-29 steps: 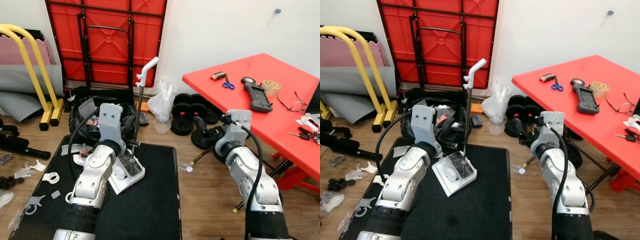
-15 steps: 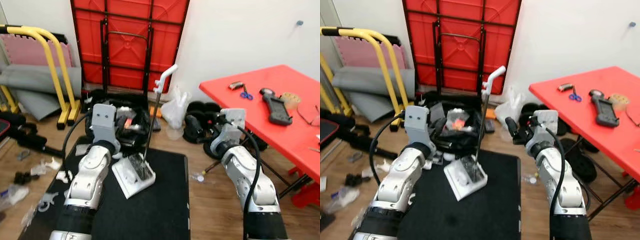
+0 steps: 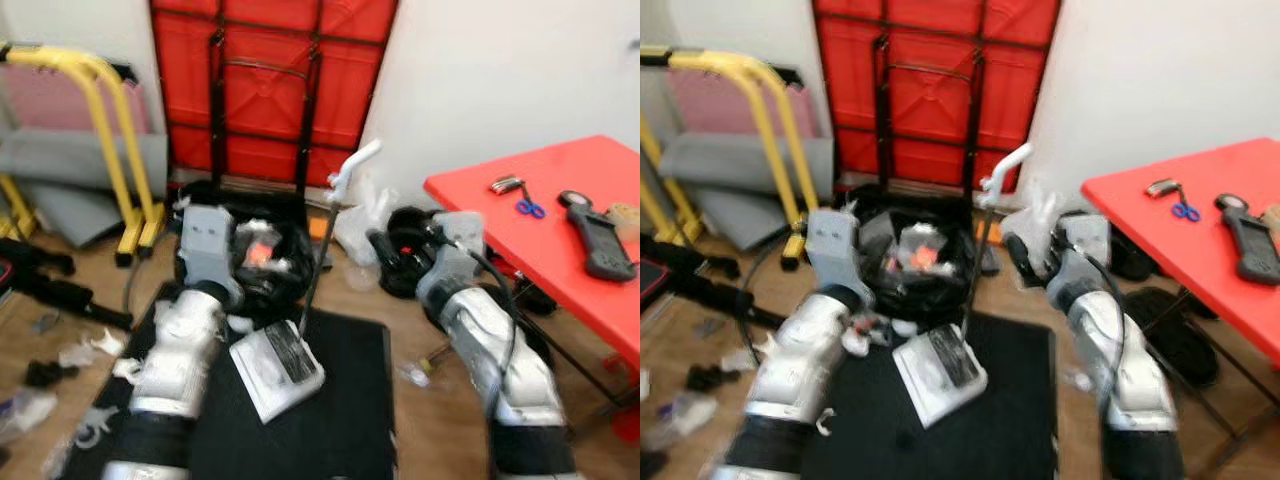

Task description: Sweep floor

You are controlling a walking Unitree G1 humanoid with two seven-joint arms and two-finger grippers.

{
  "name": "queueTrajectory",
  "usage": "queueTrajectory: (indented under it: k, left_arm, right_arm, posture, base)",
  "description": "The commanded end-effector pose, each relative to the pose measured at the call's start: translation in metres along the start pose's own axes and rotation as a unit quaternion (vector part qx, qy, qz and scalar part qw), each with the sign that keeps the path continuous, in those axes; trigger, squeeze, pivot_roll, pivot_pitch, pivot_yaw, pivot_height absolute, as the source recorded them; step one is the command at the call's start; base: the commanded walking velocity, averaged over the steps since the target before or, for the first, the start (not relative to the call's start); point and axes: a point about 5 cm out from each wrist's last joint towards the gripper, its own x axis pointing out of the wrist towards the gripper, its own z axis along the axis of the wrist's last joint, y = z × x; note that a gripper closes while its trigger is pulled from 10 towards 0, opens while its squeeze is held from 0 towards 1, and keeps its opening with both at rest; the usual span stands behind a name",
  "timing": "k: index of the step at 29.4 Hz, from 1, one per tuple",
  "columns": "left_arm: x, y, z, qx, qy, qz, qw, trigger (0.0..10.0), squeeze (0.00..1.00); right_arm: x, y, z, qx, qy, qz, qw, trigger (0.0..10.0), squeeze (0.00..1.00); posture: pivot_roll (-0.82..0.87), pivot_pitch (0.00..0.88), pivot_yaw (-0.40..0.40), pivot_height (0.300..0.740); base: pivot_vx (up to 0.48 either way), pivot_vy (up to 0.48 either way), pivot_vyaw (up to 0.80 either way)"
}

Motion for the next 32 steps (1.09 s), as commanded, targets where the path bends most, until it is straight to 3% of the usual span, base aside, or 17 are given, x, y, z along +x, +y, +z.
queueTrajectory:
  k: [1,32]
  left_arm:
    - [-0.0007,0.0057,0.0011,0.004,0.001,0.007,1.000,10.0,0.00]
    - [-0.0002,0.0064,0.0010,0.002,0.001,0.013,1.000,10.0,0.00]
  right_arm:
    - [0.0015,0.0036,0.0033,-0.002,-0.007,0.006,1.000,10.0,0.00]
    - [0.0017,0.0045,0.0007,0.000,-0.004,0.010,1.000,10.0,0.00]
  posture:
    - [-0.17,0.005,-0.167,0.740]
    - [-0.17,0.000,-0.165,0.740]
  base:
    - [0.341,0.000,0.00]
    - [0.305,0.000,0.00]
